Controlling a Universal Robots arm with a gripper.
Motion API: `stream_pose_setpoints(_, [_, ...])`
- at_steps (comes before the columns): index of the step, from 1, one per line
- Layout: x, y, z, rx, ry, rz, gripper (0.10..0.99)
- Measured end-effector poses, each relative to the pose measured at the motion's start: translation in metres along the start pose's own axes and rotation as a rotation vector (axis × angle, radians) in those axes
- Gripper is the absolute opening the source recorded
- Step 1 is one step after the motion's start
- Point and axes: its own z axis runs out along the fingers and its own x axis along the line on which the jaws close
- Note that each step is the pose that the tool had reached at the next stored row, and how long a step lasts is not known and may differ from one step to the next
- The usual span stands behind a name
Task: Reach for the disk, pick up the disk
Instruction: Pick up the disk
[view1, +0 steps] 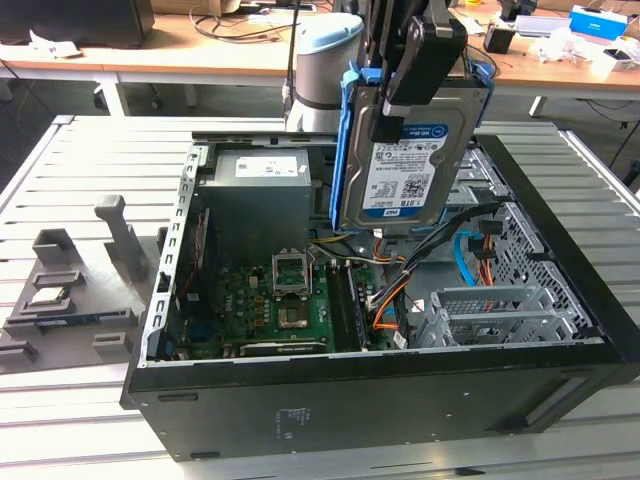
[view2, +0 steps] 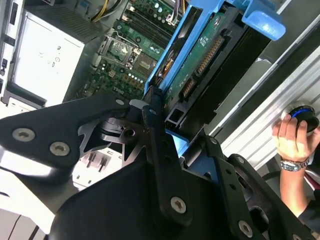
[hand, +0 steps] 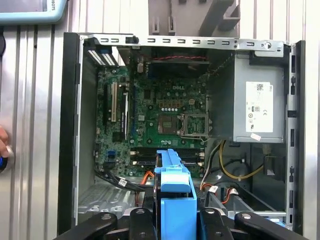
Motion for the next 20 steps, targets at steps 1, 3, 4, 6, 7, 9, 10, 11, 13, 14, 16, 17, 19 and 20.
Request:
stream_pose_setpoints(1, [0.0027, 0.0002, 0.0001, 0.0, -0.0001, 0.0, 0.365])
stream_pose_setpoints(3, [0.0074, 0.0005, 0.0003, 0.0, 0.0, 0.0, 0.365])
stream_pose_setpoints(4, [0.009, 0.0005, 0.0003, 0.0, 0.0, 0.0, 0.365])
stream_pose_setpoints(6, [0.0162, 0.001, 0.0006, 0.0, -0.0001, 0.0, 0.365])
stream_pose_setpoints(7, [0.019, 0.0011, 0.0006, 0.0, -0.0001, 0.0, 0.365])
stream_pose_setpoints(9, [0.0235, 0.0013, 0.0007, 0.0, 0.0, 0.0, 0.365])
stream_pose_setpoints(10, [0.0248, 0.0014, 0.0008, 0.0, -0.0001, 0.0, 0.365])
stream_pose_setpoints(11, [0.0277, 0.0015, 0.0009, 0.0, -0.0001, 0.0, 0.365])
stream_pose_setpoints(13, [0.0308, 0.0016, 0.001, 0.0, -0.0001, 0.0, 0.365])
stream_pose_setpoints(14, [0.0318, 0.0016, 0.001, 0.0, -0.0001, 0.0, 0.365])
stream_pose_setpoints(16, [0.0345, 0.0017, 0.0011, 0.0, -0.0001, 0.0, 0.365])
stream_pose_setpoints(17, [0.0363, 0.0017, 0.0012, 0.0, -0.0001, 0.0, 0.365])
stream_pose_setpoints(19, [0.0395, 0.0018, 0.0013, 0.0, -0.0001, 0.0, 0.365])
stream_pose_setpoints(20, [0.0405, 0.0019, 0.0014, 0.0, -0.0001, 0.0, 0.365])
